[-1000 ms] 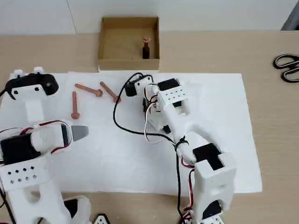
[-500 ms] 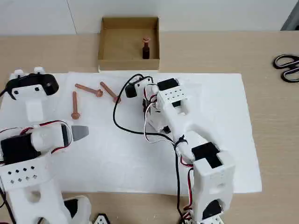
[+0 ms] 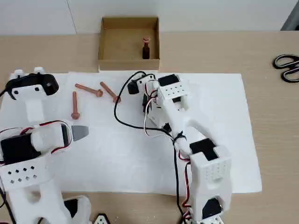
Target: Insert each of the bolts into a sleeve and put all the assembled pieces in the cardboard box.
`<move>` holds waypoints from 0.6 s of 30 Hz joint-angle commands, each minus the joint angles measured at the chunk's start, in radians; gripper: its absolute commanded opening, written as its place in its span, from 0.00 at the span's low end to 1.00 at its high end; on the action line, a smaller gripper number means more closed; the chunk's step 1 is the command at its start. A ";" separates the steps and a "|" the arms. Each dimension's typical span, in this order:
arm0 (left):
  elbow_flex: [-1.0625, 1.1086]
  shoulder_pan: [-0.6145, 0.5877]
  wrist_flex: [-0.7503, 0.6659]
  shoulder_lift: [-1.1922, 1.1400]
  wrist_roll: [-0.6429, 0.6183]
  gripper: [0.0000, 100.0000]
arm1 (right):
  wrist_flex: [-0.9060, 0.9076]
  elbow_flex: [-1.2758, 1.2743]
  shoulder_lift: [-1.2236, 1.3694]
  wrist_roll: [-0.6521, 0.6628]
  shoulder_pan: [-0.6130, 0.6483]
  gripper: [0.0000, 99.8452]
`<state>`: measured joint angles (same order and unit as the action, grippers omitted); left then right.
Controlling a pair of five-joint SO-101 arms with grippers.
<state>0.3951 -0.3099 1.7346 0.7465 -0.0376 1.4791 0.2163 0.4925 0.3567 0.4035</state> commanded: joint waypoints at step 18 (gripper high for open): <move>-0.177 -0.002 0.012 -0.110 0.129 0.32 | 0.203 0.104 -0.377 -0.078 -0.185 0.00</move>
<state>0.2877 -0.3099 1.7346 0.7096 0.0591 1.6709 0.3299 0.2378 0.2938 0.2256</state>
